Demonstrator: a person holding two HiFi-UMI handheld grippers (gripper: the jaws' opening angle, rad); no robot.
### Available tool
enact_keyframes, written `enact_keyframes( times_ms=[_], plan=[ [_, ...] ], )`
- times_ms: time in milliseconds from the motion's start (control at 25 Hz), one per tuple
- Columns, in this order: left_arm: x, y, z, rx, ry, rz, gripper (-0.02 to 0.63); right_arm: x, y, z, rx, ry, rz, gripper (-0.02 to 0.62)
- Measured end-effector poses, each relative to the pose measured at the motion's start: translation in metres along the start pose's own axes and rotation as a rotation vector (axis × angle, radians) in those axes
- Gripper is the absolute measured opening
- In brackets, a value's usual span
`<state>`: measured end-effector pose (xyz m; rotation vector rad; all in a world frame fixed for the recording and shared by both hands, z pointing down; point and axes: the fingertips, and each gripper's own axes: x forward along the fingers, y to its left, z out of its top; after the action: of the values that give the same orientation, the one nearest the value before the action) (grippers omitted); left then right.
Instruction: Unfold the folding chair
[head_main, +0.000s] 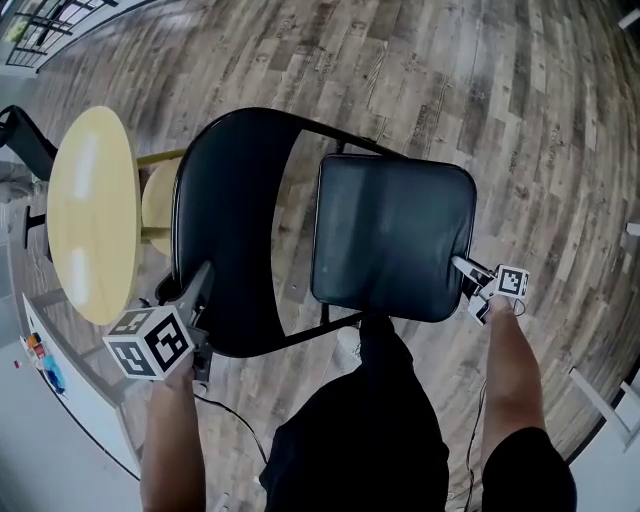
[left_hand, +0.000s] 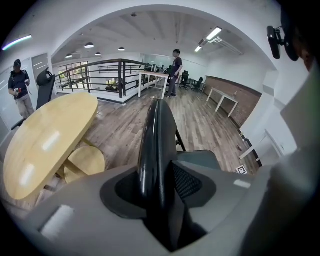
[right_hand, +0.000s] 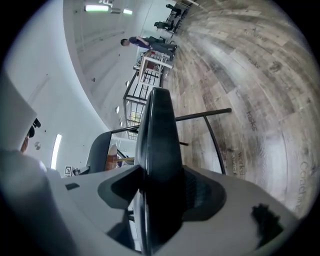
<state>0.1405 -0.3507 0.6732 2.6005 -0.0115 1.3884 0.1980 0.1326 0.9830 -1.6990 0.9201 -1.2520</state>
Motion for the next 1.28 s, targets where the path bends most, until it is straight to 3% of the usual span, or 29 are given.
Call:
enact_keyframes(
  times_ms=[280, 400, 520, 680, 960, 1280],
  plan=[
    [0.004, -0.026, 0.0, 0.028, -0.016, 0.008, 0.169, -0.003, -0.02, 0.003, -0.009, -0.051, 0.001, 0.252],
    [0.005, -0.044, -0.002, 0.048, -0.022, 0.012, 0.166, -0.015, -0.04, -0.005, 0.093, -0.112, -0.066, 0.259],
    [0.006, -0.064, -0.003, 0.076, -0.044, 0.01, 0.169, -0.024, -0.05, -0.003, 0.076, -0.135, -0.098, 0.264],
    [0.011, -0.079, -0.001, 0.077, -0.036, 0.001, 0.16, -0.032, -0.066, -0.004, 0.115, -0.162, -0.204, 0.273],
    [0.012, -0.081, 0.0, 0.072, -0.033, 0.007, 0.161, -0.045, -0.064, -0.002, 0.081, -0.208, -0.258, 0.278],
    [0.018, -0.078, 0.003, 0.083, -0.041, 0.03, 0.176, -0.077, -0.044, -0.007, 0.039, -0.167, -0.341, 0.278]
  ],
)
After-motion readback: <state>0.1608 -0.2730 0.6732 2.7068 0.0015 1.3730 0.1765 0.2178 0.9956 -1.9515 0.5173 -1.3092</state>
